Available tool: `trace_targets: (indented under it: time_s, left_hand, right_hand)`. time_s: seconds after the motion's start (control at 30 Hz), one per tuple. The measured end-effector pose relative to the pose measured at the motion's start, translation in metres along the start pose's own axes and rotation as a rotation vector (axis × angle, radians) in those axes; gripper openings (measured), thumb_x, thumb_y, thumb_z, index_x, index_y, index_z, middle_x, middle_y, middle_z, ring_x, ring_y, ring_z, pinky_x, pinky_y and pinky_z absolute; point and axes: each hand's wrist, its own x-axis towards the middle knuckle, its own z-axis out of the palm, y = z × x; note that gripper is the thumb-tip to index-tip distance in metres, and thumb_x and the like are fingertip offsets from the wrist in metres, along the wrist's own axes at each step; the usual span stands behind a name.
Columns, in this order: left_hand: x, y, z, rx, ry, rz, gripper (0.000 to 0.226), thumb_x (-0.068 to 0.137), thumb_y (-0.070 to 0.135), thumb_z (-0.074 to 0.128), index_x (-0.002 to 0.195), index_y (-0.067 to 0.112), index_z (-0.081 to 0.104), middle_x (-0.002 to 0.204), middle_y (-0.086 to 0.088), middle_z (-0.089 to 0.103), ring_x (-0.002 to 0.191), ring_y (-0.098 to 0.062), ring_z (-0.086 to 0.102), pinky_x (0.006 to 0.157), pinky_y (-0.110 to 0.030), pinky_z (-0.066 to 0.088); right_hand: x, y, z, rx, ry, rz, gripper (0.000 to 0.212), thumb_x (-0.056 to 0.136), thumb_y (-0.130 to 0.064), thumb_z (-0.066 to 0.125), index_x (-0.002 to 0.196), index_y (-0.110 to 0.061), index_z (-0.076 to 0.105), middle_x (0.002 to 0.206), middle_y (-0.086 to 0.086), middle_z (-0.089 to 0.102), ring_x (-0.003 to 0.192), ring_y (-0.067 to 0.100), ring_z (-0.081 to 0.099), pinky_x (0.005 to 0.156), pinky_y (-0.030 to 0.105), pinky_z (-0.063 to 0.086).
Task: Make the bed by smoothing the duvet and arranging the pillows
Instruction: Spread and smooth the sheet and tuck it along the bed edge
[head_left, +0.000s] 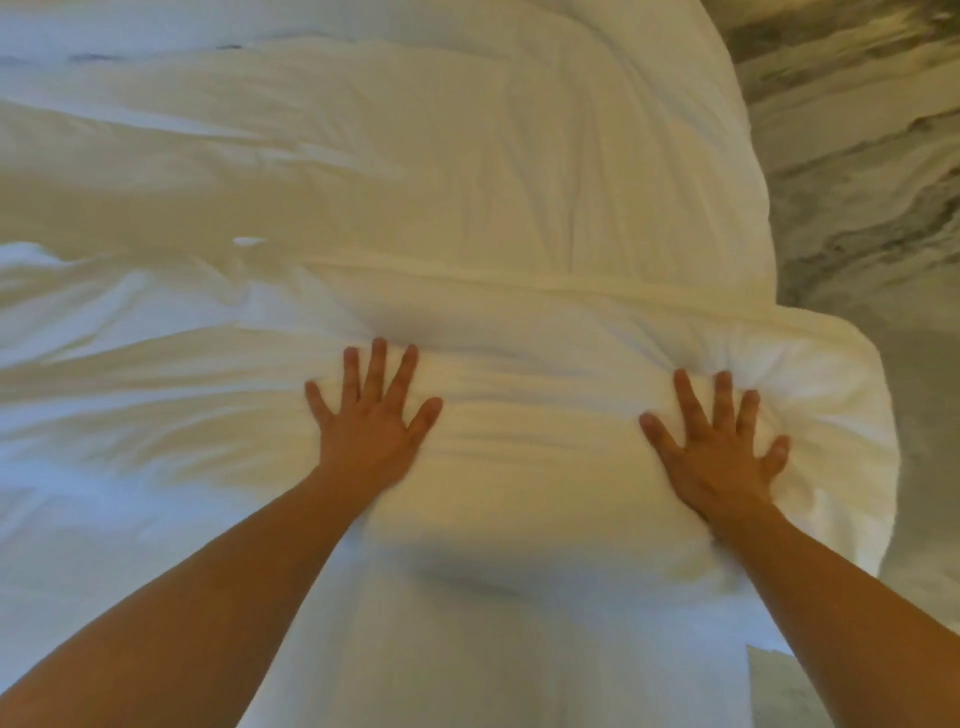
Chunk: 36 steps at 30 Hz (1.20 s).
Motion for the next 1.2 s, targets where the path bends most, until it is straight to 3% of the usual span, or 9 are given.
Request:
trace_targets:
  time_s: [0.23,0.4,0.6,0.77,0.87,0.93,1.07,1.13,1.2]
  left_hand:
    - [0.000,-0.025,-0.015,-0.139,-0.140,0.168,0.065,0.097,0.070,0.009,0.158,0.050,-0.005,0.169,0.017,-0.015,0.156,-0.015,-0.018,0.121,-0.060,-0.009]
    - [0.000,-0.088,-0.049,-0.170,-0.111,0.295,0.065,0.099,0.067,0.014,0.160,0.046,0.007,0.171,0.015,-0.002,0.156,-0.007,-0.011,0.124,-0.044,-0.003]
    - [0.039,-0.183,-0.103,-0.137,0.057,0.214,0.072,0.096,0.067,0.009,0.161,0.036,0.015,0.170,0.011,0.011,0.156,-0.008,0.005,0.122,-0.043,0.008]
    - [0.087,-0.275,-0.141,-0.171,0.240,0.086,0.054,0.107,0.047,0.030,0.157,0.026,0.032,0.165,0.001,0.029,0.153,-0.018,0.023,0.119,-0.047,0.019]
    - [0.123,-0.341,-0.155,-0.178,0.247,-0.008,0.048,0.108,0.038,0.033,0.152,0.021,0.041,0.156,-0.007,0.045,0.146,-0.026,0.038,0.116,-0.048,0.026]
    - [0.148,-0.387,-0.157,-0.113,0.139,-0.024,0.051,0.106,0.043,0.032,0.153,0.024,0.039,0.155,-0.007,0.046,0.146,-0.024,0.037,0.117,-0.047,0.023]
    - [0.188,-0.462,-0.143,0.155,-0.101,0.105,0.085,0.091,0.082,0.016,0.158,0.031,0.024,0.163,0.004,0.032,0.154,-0.013,0.018,0.122,-0.051,0.002]
    - [0.198,-0.481,-0.141,0.220,-0.084,0.202,0.094,0.085,0.089,0.009,0.152,0.029,0.036,0.154,0.002,0.046,0.148,-0.016,0.033,0.121,-0.052,0.004]
    - [0.202,-0.491,-0.143,0.219,-0.040,0.267,0.098,0.082,0.090,0.004,0.137,0.024,0.051,0.132,-0.002,0.061,0.129,-0.022,0.052,0.113,-0.049,0.021]
  right_hand:
    - [-0.014,-0.042,-0.029,-0.050,-0.069,0.149,0.074,0.090,-0.081,0.019,0.155,-0.055,-0.007,0.171,-0.007,-0.010,0.158,0.028,-0.006,0.119,0.068,0.007]
    - [-0.055,-0.137,-0.033,-0.020,0.116,-0.041,0.070,0.095,-0.071,0.019,0.160,-0.047,0.008,0.172,-0.006,0.004,0.158,0.020,0.006,0.120,0.054,0.014]
    - [-0.042,-0.292,-0.029,0.040,0.127,-0.300,0.063,0.103,-0.062,0.024,0.161,-0.040,0.017,0.172,-0.008,0.009,0.158,0.015,0.005,0.120,0.049,0.013]
    - [-0.020,-0.403,-0.031,0.081,0.141,-0.462,0.058,0.106,-0.056,0.023,0.159,-0.033,0.029,0.169,-0.006,0.022,0.157,0.017,0.013,0.120,0.049,0.016]
    - [-0.008,-0.459,-0.028,0.068,0.154,-0.495,0.056,0.107,-0.054,0.023,0.156,-0.031,0.035,0.167,-0.005,0.030,0.156,0.019,0.019,0.119,0.049,0.020]
    - [0.005,-0.494,-0.025,0.063,0.150,-0.493,0.055,0.107,-0.054,0.023,0.152,-0.030,0.043,0.160,-0.003,0.041,0.152,0.021,0.030,0.116,0.048,0.025]
    - [0.024,-0.546,-0.005,0.083,0.041,-0.396,0.065,0.102,-0.066,0.021,0.143,-0.028,0.053,0.142,-0.001,0.060,0.136,0.024,0.050,0.106,0.047,0.031]
    - [0.017,-0.558,0.009,-0.006,0.036,-0.317,0.092,0.088,-0.083,0.004,0.135,-0.025,0.058,0.130,0.002,0.065,0.125,0.026,0.058,0.102,0.047,0.035]
    - [0.001,-0.562,0.019,-0.083,0.137,-0.272,0.110,0.073,-0.091,-0.016,0.100,-0.020,0.064,0.099,0.002,0.066,0.102,0.029,0.063,0.093,0.045,0.039]
